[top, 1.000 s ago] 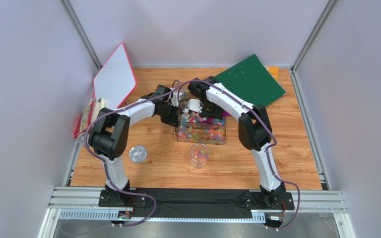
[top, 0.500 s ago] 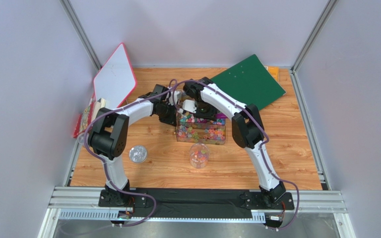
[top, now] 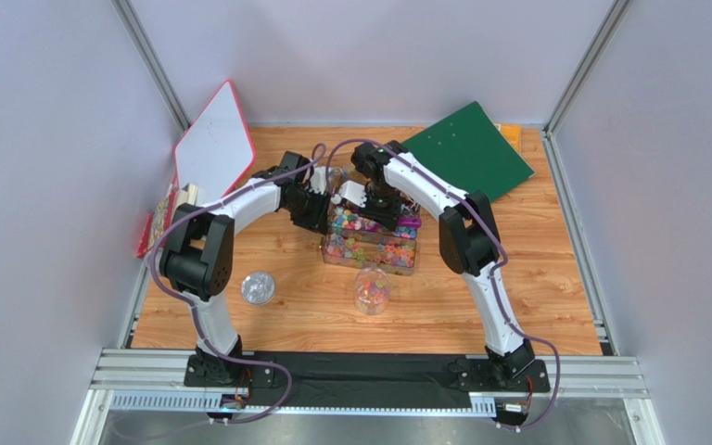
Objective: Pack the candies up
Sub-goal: Scoop the fake candies from the storage box, then place the fake candies in the packing bottle, then adjust the spatula, then scoop the fake candies from the storage box.
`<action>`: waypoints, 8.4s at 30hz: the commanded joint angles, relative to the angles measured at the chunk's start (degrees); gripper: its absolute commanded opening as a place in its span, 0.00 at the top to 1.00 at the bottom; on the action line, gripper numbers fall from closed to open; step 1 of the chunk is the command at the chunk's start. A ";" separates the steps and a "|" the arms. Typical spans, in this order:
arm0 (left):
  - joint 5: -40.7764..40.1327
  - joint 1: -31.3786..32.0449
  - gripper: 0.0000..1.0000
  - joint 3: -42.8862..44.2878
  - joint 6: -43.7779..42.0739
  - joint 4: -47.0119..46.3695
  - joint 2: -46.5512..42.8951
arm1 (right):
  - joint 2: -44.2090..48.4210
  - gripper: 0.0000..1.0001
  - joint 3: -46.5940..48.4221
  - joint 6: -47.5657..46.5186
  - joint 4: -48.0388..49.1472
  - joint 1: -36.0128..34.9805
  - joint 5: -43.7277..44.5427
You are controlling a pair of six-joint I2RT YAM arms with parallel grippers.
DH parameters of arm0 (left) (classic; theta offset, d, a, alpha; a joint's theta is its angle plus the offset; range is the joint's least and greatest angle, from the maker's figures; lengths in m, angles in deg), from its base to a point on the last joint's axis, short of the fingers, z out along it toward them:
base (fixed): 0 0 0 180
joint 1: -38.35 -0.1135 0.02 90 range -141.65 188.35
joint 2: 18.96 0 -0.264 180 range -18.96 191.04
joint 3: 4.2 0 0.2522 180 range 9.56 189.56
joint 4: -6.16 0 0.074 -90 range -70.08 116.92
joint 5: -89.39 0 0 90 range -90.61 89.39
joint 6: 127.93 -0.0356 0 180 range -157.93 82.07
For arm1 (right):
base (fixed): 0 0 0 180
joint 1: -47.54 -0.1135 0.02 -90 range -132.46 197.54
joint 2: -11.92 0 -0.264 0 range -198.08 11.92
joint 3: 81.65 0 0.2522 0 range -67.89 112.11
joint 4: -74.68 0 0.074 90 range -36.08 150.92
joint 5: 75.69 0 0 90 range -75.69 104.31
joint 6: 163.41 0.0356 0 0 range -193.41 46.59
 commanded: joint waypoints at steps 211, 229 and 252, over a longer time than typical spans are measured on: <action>-7.50 -1.24 1.00 18.19 -11.79 -0.33 10.92 | 23.27 1.00 -13.14 5.04 -17.87 5.80 17.27; -2.67 4.38 1.00 4.84 -5.55 -3.14 1.52 | 16.07 1.00 -11.30 -2.69 -18.05 4.92 25.53; 1.29 4.56 1.00 -2.46 -0.19 -6.48 -6.74 | 8.34 1.00 -7.62 -13.96 -18.05 2.20 31.87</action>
